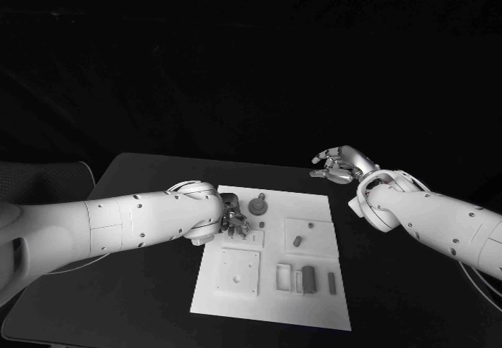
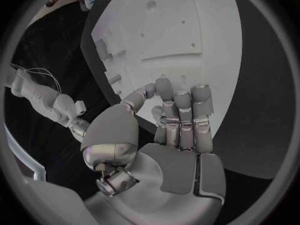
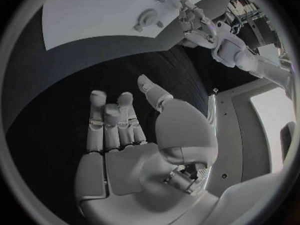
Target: Assemble the parts on the task board
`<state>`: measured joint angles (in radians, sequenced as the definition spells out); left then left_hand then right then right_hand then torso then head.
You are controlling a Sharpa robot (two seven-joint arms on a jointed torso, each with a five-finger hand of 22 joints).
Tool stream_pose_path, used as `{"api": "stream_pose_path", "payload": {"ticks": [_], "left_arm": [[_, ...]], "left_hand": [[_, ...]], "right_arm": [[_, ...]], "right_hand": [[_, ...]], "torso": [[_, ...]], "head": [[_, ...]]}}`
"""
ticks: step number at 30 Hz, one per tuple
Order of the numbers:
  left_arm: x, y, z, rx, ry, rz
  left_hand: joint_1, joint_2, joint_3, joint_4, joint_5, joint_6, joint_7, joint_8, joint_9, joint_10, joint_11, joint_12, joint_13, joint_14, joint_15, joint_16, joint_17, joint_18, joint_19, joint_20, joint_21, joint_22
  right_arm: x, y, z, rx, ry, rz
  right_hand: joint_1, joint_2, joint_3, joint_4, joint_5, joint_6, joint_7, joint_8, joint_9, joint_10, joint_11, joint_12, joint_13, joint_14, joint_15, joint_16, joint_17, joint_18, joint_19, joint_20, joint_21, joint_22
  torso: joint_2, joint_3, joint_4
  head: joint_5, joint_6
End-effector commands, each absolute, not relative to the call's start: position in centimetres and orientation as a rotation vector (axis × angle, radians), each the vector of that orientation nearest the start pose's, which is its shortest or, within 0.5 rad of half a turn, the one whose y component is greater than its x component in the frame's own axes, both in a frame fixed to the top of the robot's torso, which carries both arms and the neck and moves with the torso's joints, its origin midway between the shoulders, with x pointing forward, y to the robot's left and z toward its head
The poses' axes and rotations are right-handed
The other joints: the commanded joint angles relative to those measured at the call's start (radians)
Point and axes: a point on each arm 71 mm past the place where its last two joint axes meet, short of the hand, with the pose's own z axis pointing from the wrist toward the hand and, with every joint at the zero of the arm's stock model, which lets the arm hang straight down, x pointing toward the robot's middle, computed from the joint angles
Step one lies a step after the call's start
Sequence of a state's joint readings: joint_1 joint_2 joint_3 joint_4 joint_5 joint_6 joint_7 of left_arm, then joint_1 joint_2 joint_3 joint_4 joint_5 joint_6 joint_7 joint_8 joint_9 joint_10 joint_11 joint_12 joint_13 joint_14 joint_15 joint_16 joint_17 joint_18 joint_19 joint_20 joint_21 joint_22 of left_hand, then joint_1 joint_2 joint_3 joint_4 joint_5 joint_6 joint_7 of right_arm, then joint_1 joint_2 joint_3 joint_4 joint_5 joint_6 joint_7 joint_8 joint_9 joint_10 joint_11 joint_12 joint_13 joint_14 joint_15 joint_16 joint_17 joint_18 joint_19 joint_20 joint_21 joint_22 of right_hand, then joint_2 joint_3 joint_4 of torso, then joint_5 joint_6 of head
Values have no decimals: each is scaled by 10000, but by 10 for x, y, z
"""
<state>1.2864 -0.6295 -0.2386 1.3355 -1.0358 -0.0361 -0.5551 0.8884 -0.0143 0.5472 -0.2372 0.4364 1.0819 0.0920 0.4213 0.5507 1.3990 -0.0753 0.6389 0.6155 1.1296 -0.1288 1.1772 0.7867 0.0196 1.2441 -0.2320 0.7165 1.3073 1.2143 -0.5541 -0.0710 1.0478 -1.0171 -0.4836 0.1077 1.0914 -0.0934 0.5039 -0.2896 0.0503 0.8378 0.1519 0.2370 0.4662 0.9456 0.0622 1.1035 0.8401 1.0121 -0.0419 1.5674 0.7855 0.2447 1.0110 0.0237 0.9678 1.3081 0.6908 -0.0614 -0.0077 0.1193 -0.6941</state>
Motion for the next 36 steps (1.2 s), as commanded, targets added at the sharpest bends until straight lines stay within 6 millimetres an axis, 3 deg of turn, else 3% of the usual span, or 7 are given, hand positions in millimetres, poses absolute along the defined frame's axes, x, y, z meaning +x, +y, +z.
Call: {"api": "stream_pose_path", "payload": {"ticks": [1,36], "left_arm": [[500,175,-256,-1833,22832,-2772],[501,172,-262,-1701,22911,-2671]], "left_hand": [[2,128,-6,50,52,1372,-989,547,1923,-131,-189,67,11,82,-130,52,-9,550,14,-36,70,220],[-44,152,-30,119,0,1430,-1029,606,1997,-93,-231,175,52,127,-162,161,-22,559,50,-59,191,216]], "right_arm": [[564,-195,-201,2348,15332,7703],[563,-191,-200,2281,15386,7804]], "right_hand": [[69,61,-50,-8,13,-212,264,5,-12,-49,36,1,-17,-26,24,-27,-17,171,-12,-40,-52,17],[68,71,-63,-7,13,-208,264,8,-26,-50,36,7,-23,-27,23,-22,-18,171,-11,-36,-52,19]], "torso": [[-1,-1,1],[-4,0,3]], "head": [[4,-16],[-20,-35]]}}
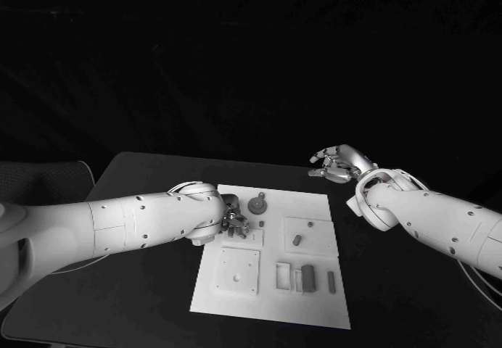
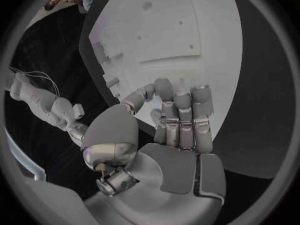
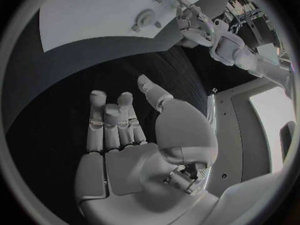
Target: Assemble the parts on the task board
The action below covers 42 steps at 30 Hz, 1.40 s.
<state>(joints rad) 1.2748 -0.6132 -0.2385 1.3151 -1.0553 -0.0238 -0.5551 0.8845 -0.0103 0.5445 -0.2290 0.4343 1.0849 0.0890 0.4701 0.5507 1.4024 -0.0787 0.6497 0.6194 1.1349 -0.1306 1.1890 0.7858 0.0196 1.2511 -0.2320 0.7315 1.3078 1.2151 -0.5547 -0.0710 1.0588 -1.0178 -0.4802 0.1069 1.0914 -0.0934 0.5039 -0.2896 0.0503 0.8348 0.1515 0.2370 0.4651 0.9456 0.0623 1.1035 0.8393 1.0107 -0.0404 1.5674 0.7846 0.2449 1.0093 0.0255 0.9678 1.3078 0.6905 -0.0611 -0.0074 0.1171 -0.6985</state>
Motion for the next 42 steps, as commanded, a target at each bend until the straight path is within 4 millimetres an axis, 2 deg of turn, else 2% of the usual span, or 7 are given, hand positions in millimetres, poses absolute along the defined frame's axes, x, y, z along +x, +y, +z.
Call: {"api": "stream_pose_path", "payload": {"ticks": [1,5,30,42], "left_arm": [[501,172,-262,-1699,22916,-2658],[501,172,-263,-1716,22903,-2646],[502,169,-264,-1554,23015,-2634],[503,167,-266,-1513,22974,-2609]], "left_hand": [[-5,112,-4,38,20,1400,-999,120,1998,-126,-197,68,13,74,-145,45,-13,559,-20,-61,43,211],[-9,111,-6,42,11,1401,-1001,122,2002,-126,-199,74,15,75,-146,50,-15,560,-19,-62,49,211],[-9,111,-4,49,-11,1401,-1005,129,2017,-129,-205,91,21,77,-154,66,-23,564,-18,-69,69,208],[-27,73,-13,63,-31,1390,-1003,129,2027,-143,-204,99,22,70,-158,71,-33,564,-25,-71,80,204]], "right_arm": [[563,-191,-200,2275,15394,7813],[562,-190,-200,2269,15398,7830],[561,-187,-200,2237,15445,7894],[561,-187,-200,2217,15443,7920]], "right_hand": [[68,71,-63,-6,13,-178,268,7,-16,-50,36,7,-15,-12,9,-22,-9,169,6,-54,-52,22],[67,72,-65,-6,13,-178,268,8,-17,-50,36,8,-16,-12,9,-21,-9,169,7,-53,-52,22],[57,81,-77,-3,13,-176,268,10,-29,-52,36,13,-21,-13,9,-19,-11,169,7,-50,-54,23],[51,78,-83,-3,13,-174,268,11,-34,-52,36,15,-24,-14,9,-17,-12,169,6,-49,-54,24]], "torso": [[0,-4,-1],[2,-4,1],[-1,-1,7],[0,-5,2]], "head": [[7,-13],[-3,-34],[-23,36],[-48,32]]}}
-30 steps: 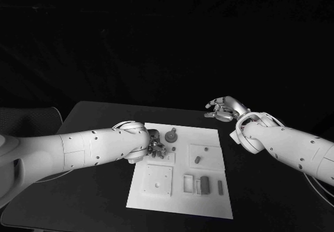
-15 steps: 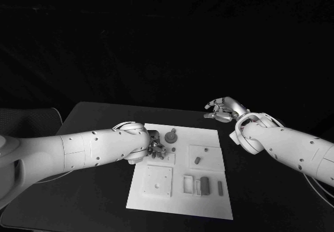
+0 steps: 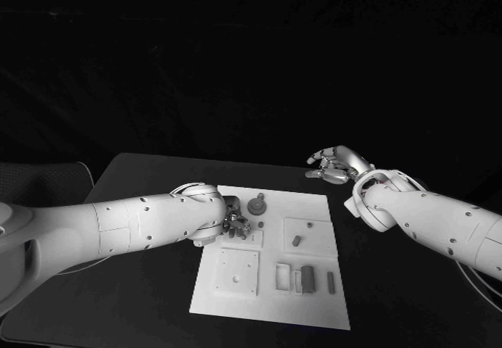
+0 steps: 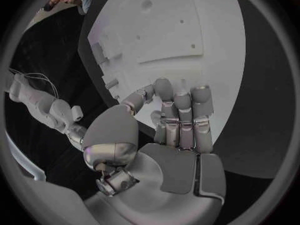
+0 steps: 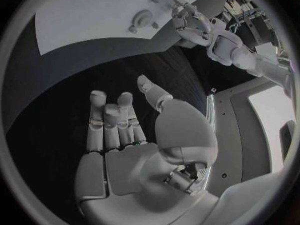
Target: Assemble the parts on the task board
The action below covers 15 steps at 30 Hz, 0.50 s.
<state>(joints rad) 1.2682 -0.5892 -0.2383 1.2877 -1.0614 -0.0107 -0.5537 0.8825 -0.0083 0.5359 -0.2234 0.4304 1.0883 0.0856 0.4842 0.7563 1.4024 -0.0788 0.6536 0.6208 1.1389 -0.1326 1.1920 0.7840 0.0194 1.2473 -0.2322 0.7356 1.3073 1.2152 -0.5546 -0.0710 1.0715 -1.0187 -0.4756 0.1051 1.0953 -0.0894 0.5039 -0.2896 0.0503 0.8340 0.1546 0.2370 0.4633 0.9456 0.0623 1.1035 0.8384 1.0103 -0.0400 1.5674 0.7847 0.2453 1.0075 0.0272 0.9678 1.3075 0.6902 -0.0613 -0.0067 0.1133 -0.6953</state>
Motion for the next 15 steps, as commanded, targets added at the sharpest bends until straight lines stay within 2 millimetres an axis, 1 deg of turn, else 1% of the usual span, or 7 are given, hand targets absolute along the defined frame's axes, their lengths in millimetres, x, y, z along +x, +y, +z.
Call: {"api": "stream_pose_path", "payload": {"ticks": [1,3,4,5,8,11,15], "left_arm": [[503,167,-267,-1520,22958,-2611],[503,167,-267,-1528,22946,-2621],[503,167,-267,-1529,22941,-2628],[503,167,-267,-1526,22941,-2632],[504,166,-267,-1530,22922,-2652],[504,166,-267,-1529,22912,-2667],[504,166,-267,-1534,22904,-2697]], "left_hand": [[-15,40,68,14,-2,1353,-968,-13,-27,-147,-203,62,8,28,-140,42,-18,566,12,-69,42,207],[-41,13,60,55,-93,1347,-967,-11,-14,-157,-203,71,9,23,-144,47,-31,568,6,-74,52,201],[-58,-8,56,107,-425,1340,-971,-6,3,-164,-208,87,11,18,-152,59,-47,575,2,-84,66,195],[-67,-27,61,145,-583,1336,-972,-4,16,-170,-210,98,11,15,-157,67,-60,575,-8,-87,73,190],[-87,-81,59,188,-650,1332,-971,-2,29,-180,-208,107,9,9,-159,76,-74,574,-19,-88,80,186],[-183,-204,39,345,-832,1319,-970,-5,52,-193,-210,127,4,-2,-165,93,-106,575,-33,-95,93,175],[-212,-283,33,406,-928,1312,-970,-7,66,-203,-211,137,0,-9,-170,105,-123,577,-43,-100,99,171]], "right_arm": [[561,-187,-200,2217,15442,7920],[561,-187,-200,2214,15444,7926],[560,-187,-200,2213,15448,7930],[560,-187,-200,2213,15447,7930],[560,-186,-200,2211,15446,7936],[560,-186,-200,2209,15450,7942],[560,-186,-200,2209,15450,7941]], "right_hand": [[11,38,-84,-3,13,-167,237,11,-16,-52,36,15,-15,-11,5,-17,-13,165,24,-65,-54,27],[10,38,-85,-2,13,-167,237,11,-17,-52,36,15,-15,-11,5,-17,-13,165,24,-65,-54,27],[9,38,-86,-2,13,-167,237,11,-17,-52,36,15,-15,-11,5,-17,-13,165,24,-65,-54,27],[8,38,-86,-2,12,-167,237,11,-17,-52,36,15,-15,-11,5,-17,-13,165,24,-65,-54,27],[5,39,-88,0,13,-167,237,11,-18,-53,37,16,-16,-11,6,-17,-13,165,24,-64,-54,27],[2,39,-90,0,12,-167,237,11,-19,-53,37,16,-16,-11,6,-17,-13,165,24,-64,-54,27],[0,38,-91,0,13,-167,237,11,-20,-53,37,16,-17,-11,6,-17,-13,165,24,-64,-55,27]], "torso": [[2,-3,-7],[3,-5,-7],[2,-5,-6],[3,-6,-6],[2,-2,-4],[-1,0,-4],[0,0,-2]], "head": [[-15,-1],[-18,-4],[-30,-6],[-35,-14],[-39,-9],[-48,-14],[-48,-20]]}}
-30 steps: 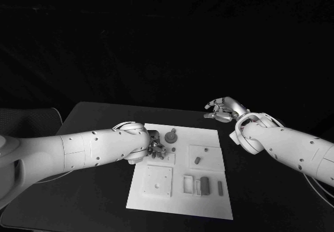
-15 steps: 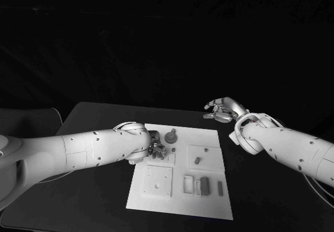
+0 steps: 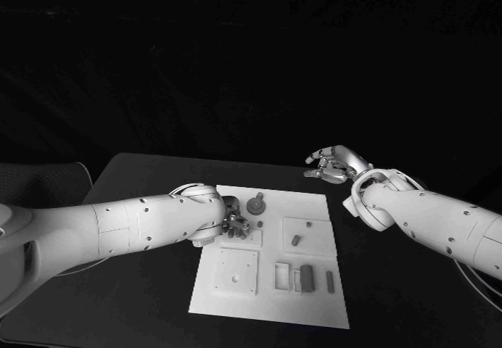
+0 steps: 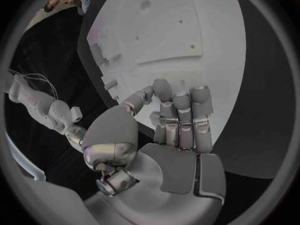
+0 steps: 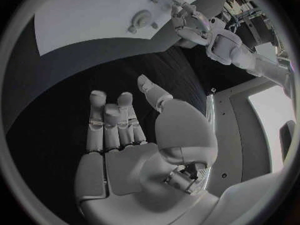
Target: Assemble the parts on the task board
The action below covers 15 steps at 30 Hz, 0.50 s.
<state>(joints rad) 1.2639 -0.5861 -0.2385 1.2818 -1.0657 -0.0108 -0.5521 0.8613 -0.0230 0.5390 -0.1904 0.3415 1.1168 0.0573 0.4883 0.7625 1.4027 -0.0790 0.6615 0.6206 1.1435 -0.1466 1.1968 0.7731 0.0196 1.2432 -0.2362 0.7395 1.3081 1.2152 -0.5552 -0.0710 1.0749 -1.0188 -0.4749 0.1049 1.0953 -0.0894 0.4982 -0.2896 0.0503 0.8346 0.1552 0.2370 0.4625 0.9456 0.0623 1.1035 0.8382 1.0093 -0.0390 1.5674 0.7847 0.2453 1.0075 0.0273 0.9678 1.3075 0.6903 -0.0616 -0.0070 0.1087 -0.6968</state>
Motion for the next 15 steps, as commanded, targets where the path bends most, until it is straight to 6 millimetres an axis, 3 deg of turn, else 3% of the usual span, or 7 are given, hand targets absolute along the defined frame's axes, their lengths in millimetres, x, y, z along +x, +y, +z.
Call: {"api": "stream_pose_path", "payload": {"ticks": [1,5,15], "left_arm": [[504,166,-267,-1540,22895,-2701],[504,166,-267,-1555,22868,-2722],[504,167,-266,-1609,22848,-2761]], "left_hand": [[-30,-186,-7,118,-89,1021,-685,-50,11,-210,-208,61,-1,-61,-31,59,-24,576,-7,-62,62,161],[-144,-367,-26,331,-566,1003,-686,-57,46,-233,-210,82,-17,-84,-45,86,-71,587,-34,-78,69,148],[-346,-729,-81,658,-1253,983,-690,-74,98,-259,-215,115,-48,-118,-63,138,-143,599,-69,-97,79,134]], "right_arm": [[560,-186,-200,2210,15449,7938],[560,-186,-200,2206,15456,7943],[561,-186,-200,2212,15459,7932]], "right_hand": [[0,39,-34,0,12,-172,232,11,-12,-53,37,16,-16,-1,-5,-17,-14,165,25,-65,-55,28],[-5,37,-36,0,12,-173,232,11,-13,-53,37,17,-17,-1,-4,-17,-14,165,24,-64,-55,28],[-12,35,-41,1,13,-176,233,10,-17,-54,38,17,-18,-2,-4,-17,-15,165,24,-63,-56,28]], "torso": [[-1,3,1],[-1,1,3],[2,2,0]], "head": [[-2,-4],[-22,-5],[-23,5]]}}
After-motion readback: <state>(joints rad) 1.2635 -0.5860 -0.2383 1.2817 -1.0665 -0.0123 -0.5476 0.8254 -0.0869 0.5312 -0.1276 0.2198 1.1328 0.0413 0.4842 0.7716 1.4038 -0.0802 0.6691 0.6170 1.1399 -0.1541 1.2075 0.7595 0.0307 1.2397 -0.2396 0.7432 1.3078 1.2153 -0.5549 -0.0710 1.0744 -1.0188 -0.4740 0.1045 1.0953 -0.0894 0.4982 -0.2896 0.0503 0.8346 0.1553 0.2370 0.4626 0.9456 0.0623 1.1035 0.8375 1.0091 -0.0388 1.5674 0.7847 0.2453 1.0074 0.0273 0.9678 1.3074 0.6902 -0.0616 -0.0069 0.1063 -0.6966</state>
